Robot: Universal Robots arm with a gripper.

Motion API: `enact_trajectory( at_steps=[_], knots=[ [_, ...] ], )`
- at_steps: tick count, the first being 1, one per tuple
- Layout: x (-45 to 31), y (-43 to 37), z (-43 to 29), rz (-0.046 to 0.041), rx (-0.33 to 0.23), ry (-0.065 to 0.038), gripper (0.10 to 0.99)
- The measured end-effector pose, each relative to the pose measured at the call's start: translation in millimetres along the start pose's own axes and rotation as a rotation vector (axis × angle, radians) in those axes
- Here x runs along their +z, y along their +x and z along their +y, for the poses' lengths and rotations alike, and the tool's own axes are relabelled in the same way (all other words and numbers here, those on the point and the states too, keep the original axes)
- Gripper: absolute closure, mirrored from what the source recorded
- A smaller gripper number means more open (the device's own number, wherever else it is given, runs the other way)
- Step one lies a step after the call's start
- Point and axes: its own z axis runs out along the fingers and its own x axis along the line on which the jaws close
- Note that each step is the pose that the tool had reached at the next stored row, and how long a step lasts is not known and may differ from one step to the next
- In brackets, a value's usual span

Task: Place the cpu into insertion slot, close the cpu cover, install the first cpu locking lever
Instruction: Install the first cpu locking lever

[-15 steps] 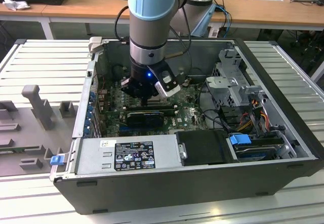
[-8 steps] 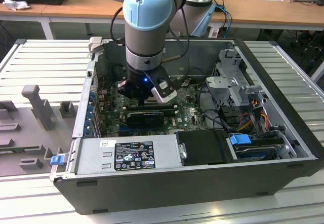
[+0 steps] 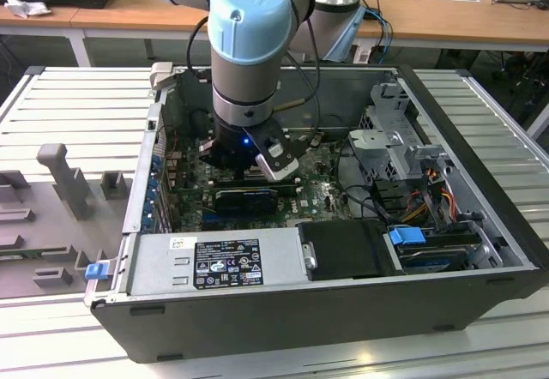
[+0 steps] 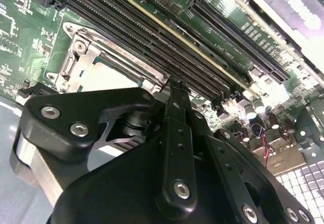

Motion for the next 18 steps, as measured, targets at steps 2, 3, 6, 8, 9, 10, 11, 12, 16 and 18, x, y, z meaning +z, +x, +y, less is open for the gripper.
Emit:
enact_trajectory(
  at_steps=[2, 3, 6, 8, 9, 10, 11, 12, 16, 18],
  knots=[
    [1.3, 1.1, -1.1, -0.0009, 0.0, -0.01, 0.98],
    [1.9, 2.1, -1.7, -0.0016, -0.001, -0.018, 0.98],
    [4.6, 2.5, -2.5, -0.0029, -0.001, -0.031, 0.98],
    [6.5, 2.6, -3.1, -0.0034, -0.001, -0.039, 0.98],
    [7.2, 2.6, -3.3, -0.004, -0.001, -0.044, 0.98],
    [7.9, 2.5, -3.4, -0.0047, -0.001, -0.05, 0.98],
    [8.5, 2.5, -3.6, -0.0052, -0.001, -0.054, 0.98],
    [9.0, 2.6, -3.7, -0.0054, -0.001, -0.057, 0.98],
    [10.4, 4.3, -3.8, -0.0061, -0.002, -0.065, 0.98],
    [8.5, 4.3, -3.4, -0.0063, -0.002, -0.065, 0.98]
  ],
)
